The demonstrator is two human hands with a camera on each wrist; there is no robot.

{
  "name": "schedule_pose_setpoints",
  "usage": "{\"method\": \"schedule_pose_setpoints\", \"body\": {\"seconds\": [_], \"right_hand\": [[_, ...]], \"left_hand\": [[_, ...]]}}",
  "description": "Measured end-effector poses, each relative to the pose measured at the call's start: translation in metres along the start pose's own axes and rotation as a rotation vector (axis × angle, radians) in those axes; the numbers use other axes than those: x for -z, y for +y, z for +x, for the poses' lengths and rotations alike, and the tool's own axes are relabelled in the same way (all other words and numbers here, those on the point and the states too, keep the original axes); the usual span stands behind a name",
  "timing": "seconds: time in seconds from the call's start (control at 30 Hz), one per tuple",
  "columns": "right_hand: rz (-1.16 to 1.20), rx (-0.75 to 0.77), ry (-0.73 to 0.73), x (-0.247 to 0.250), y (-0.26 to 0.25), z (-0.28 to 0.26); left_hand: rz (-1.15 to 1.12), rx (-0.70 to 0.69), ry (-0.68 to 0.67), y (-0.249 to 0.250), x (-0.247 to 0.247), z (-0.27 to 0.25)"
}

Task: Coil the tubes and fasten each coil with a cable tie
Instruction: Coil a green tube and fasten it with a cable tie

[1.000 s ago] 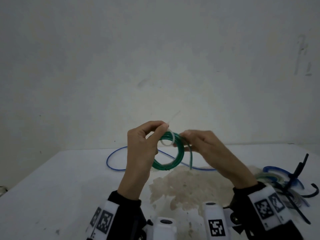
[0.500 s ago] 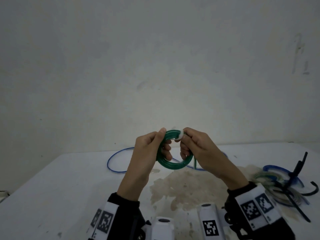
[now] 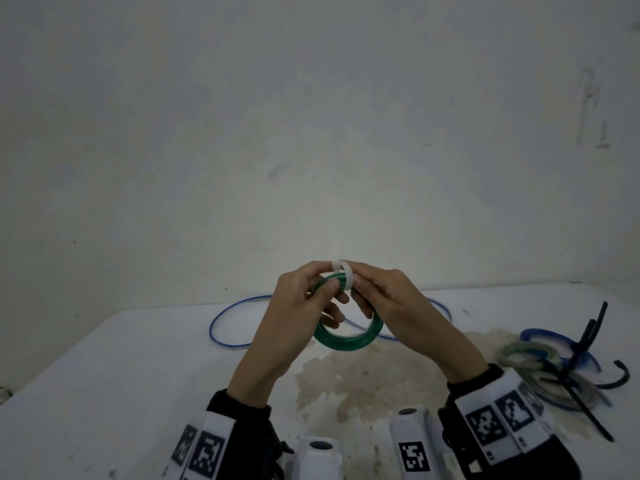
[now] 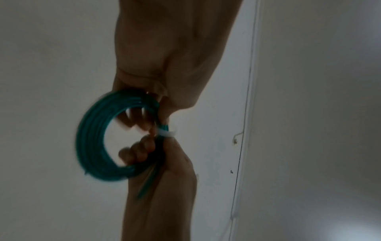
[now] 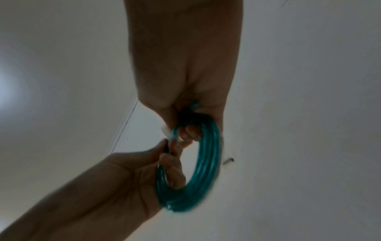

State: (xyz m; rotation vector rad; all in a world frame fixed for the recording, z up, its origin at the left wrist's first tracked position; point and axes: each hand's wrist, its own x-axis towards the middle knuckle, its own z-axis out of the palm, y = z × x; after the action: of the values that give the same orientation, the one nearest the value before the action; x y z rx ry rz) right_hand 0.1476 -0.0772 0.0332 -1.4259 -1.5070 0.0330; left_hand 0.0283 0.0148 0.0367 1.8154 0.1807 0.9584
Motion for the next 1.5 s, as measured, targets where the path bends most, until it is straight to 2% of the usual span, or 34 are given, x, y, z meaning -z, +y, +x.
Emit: {"method": "schedule_pose_setpoints", "body": {"seconds": [0.1, 0.2, 0.27, 0.37, 0.53, 0.63, 0.73, 0.83, 0.93, 1.07, 1.13, 1.23, 1.33, 1.43, 1.5], "right_hand": [[0.298, -0.006, 0.116, -0.007, 0.0, 0.001], [0.441, -0.049, 0.12, -0.003, 0.002, 0.003], [0.5, -0.086, 0.102, -0.001, 0.004, 0.003], [0.463, -0.062, 0.102, 0.0, 0.01, 0.001], [0.291, 0.027, 0.071, 0.006, 0.012, 0.0], [0.241, 0.055, 0.052, 0.001, 0.01, 0.002], [0.214, 0.036, 0.079, 0.002, 0.006, 0.0], [0.217, -0.05, 0.142, 0.01, -0.002, -0.001], [0.075, -0.14, 0.291, 0.014, -0.006, 0.002], [-0.087, -0.152, 0.341, 0.015, -0.015, 0.001], [-0.166, -0.16, 0.357, 0.022, -0.02, -0.001], [-0.027, -0.17, 0.261, 0.033, -0.026, -0.005], [0.138, -0.303, 0.077, 0.039, -0.028, -0.009], [0.232, -0.424, 0.024, 0.037, -0.03, -0.009], [0.16, -0.452, 0.053, 0.033, -0.03, -0.008]], "left_hand": [[-0.032, -0.084, 0.146, -0.004, -0.006, 0.0], [-0.15, -0.063, 0.261, -0.005, -0.01, 0.001], [-0.196, -0.036, 0.266, -0.006, -0.012, 0.002], [-0.18, 0.014, 0.209, -0.007, -0.009, 0.002], [-0.261, 0.199, -0.104, 0.008, 0.009, 0.001], [-0.297, 0.274, -0.166, 0.007, 0.006, -0.001], [-0.189, 0.186, -0.146, 0.003, -0.003, -0.002], [-0.001, 0.033, -0.155, -0.001, -0.008, -0.002], [0.276, -0.125, -0.141, -0.004, -0.012, -0.004], [0.571, -0.29, -0.075, -0.003, -0.013, -0.006], [0.788, -0.389, -0.023, -0.002, -0.008, -0.003], [1.095, -0.564, 0.077, -0.006, -0.008, 0.003], [1.222, -0.72, 0.129, -0.012, -0.014, 0.004], [1.242, -0.736, 0.13, -0.017, -0.015, 0.006], [1.178, -0.699, 0.082, -0.021, -0.016, 0.008]]}}
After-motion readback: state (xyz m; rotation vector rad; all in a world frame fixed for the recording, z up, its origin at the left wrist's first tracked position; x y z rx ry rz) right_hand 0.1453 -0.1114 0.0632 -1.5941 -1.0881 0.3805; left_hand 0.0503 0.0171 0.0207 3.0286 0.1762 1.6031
